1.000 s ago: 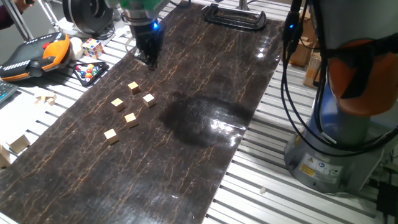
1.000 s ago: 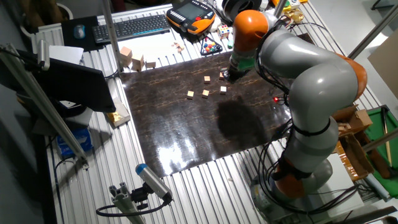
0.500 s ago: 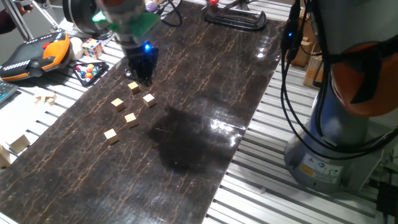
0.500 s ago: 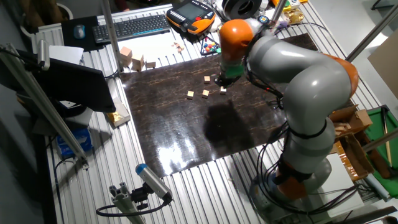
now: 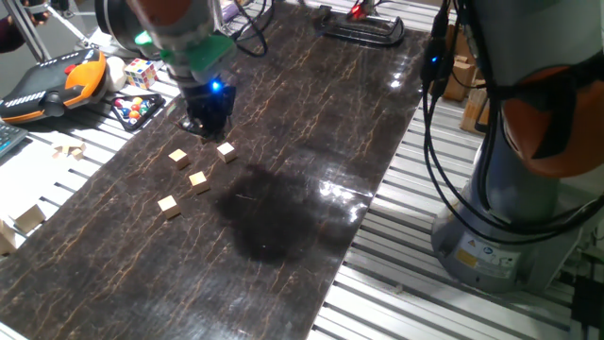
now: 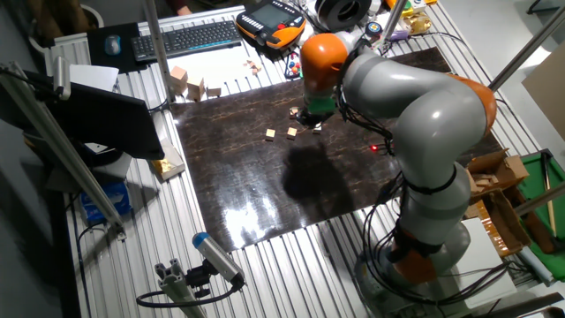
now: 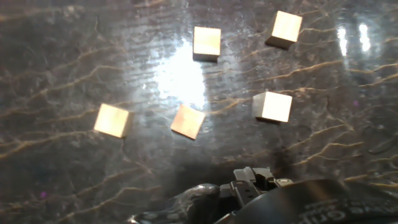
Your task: Stack the blocks in a vertical line of five
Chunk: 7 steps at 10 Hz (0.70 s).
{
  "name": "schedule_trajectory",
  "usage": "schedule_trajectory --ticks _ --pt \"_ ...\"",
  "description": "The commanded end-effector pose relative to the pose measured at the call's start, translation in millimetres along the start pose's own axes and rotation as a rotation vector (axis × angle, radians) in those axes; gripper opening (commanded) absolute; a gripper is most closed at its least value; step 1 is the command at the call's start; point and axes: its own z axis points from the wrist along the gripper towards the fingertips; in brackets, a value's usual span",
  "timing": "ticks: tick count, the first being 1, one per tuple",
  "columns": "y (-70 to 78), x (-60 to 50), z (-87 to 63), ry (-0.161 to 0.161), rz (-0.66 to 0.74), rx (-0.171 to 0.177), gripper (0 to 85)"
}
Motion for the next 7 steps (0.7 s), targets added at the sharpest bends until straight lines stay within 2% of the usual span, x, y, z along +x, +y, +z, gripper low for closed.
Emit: schedule_trajectory --ticks 1,2,5,7 --pt "3.4 -0.4 2.3 0.001 0.005 -0.018 0.7" --pt "11.7 0.9 5.8 0.000 0.005 -0.021 0.7" --pt "24.3 1.0 7.2 0.040 -0.009 -0.036 0.7" --pt "27.4 2.3 8.8 0.037 -0.003 -0.035 0.7"
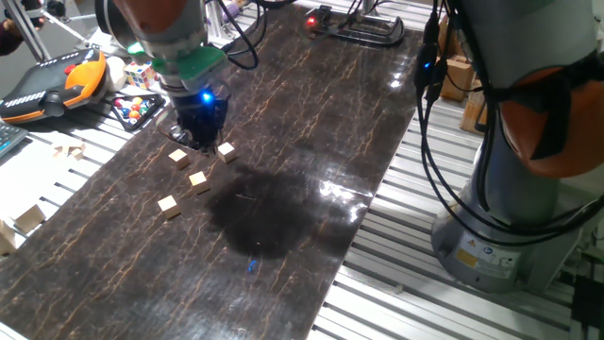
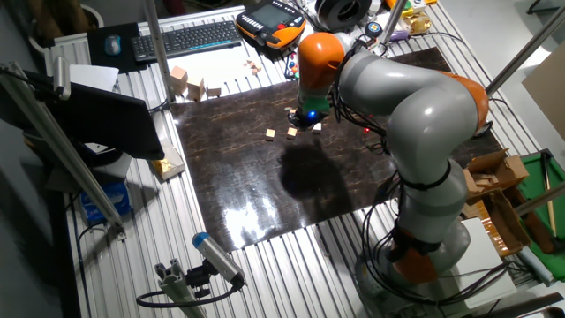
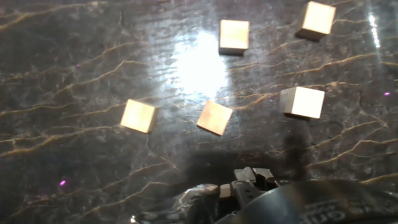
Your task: Stack the blocks in a vertical line of five
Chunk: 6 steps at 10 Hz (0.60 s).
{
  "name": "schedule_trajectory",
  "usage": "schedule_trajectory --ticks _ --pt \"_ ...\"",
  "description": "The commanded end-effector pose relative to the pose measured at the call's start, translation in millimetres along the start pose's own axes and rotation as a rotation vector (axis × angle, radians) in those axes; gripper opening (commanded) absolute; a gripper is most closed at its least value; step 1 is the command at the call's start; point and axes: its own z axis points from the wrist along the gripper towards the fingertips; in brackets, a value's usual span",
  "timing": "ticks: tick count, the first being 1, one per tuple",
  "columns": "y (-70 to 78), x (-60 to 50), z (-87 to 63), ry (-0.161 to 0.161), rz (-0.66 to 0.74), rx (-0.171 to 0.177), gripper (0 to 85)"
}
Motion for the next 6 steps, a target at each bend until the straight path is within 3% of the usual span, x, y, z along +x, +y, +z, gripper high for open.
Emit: schedule_trajectory --ticks 1,4,6 --pt "0.2 0.1 0.1 -0.003 0.012 -0.009 0.7" --pt "0.2 0.1 0.1 -0.002 0.006 -0.031 0.7" --pt "0.2 0.1 0.1 0.010 -0.045 -0.004 0.7"
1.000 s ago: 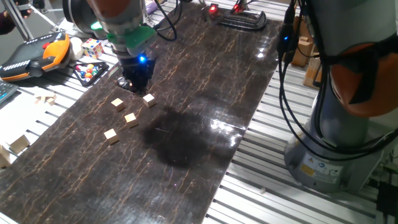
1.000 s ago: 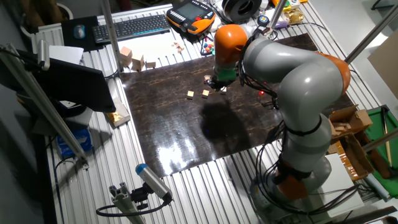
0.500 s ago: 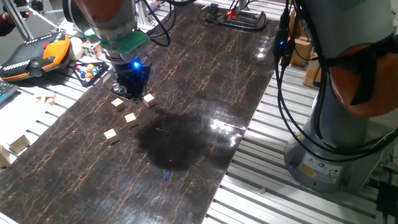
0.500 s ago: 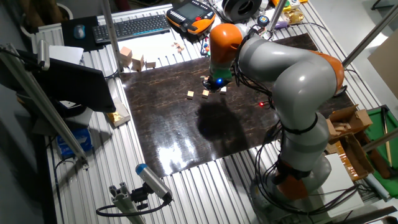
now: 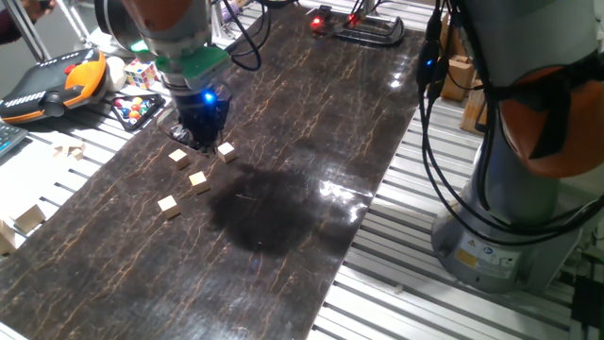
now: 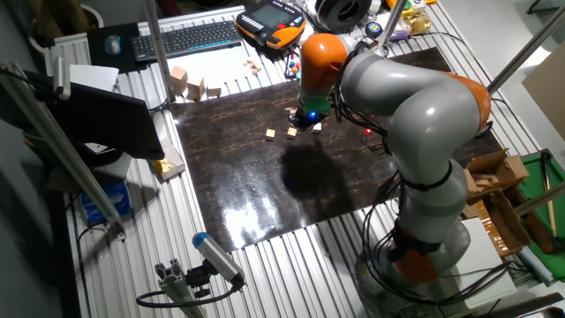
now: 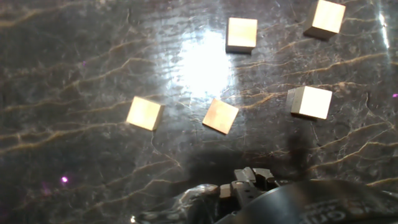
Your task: Stack the blocks in a vertical line of five
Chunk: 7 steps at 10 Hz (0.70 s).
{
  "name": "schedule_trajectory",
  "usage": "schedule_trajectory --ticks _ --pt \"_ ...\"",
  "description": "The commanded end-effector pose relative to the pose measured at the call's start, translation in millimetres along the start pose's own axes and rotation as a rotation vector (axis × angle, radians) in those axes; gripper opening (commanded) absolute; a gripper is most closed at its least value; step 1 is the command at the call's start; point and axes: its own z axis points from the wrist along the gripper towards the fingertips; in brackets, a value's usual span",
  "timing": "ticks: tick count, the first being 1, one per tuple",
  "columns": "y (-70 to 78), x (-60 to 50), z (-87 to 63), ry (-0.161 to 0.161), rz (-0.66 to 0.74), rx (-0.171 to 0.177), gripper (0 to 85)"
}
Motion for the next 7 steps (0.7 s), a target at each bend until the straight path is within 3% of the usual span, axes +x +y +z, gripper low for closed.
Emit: schedule_trajectory --ticks 1,4,7 --pt "-0.1 -0.1 -0.2 -0.004 -0.010 0.011 0.7" --pt "0.3 0.1 0.2 -0.019 -0.015 -0.007 0.7" --pt "11.4 0.3 6.7 -0.023 -0.006 0.013 0.7"
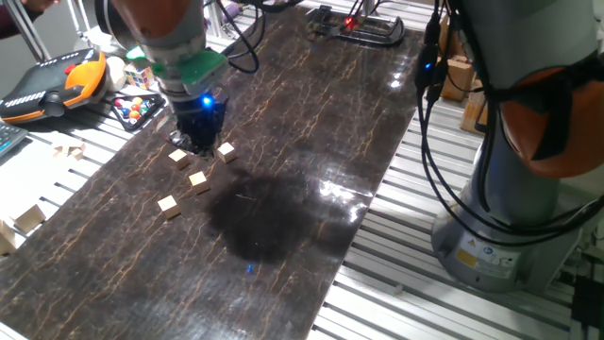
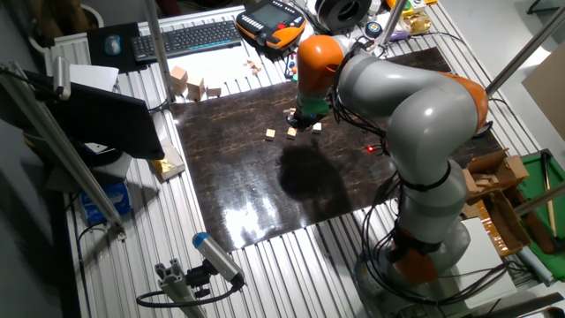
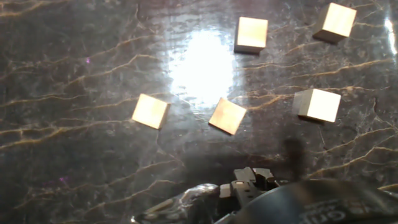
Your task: Stack the blocks in a vertical line of five
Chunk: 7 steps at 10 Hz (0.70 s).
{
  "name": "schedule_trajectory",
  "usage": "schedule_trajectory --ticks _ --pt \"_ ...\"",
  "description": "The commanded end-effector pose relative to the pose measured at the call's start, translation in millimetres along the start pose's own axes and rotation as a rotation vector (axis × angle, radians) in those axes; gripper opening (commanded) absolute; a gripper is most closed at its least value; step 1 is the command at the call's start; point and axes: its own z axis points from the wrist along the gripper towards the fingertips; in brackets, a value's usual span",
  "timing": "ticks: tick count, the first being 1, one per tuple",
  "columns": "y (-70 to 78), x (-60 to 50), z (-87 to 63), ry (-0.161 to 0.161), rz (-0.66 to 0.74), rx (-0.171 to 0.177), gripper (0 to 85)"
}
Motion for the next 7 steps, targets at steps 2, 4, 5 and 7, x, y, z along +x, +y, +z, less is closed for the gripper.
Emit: schedule_trajectory --ticks 2,4,5,7 --pt "11.7 -0.2 7.1 -0.005 0.036 -0.028 0.7" --pt "23.0 -2.8 13.1 0.003 0.048 -0.039 13.0" --pt "28.9 -4.4 16.6 -0.002 0.054 -0.034 24.3" --pt "41.1 -7.6 29.0 -0.033 0.083 -0.025 36.3"
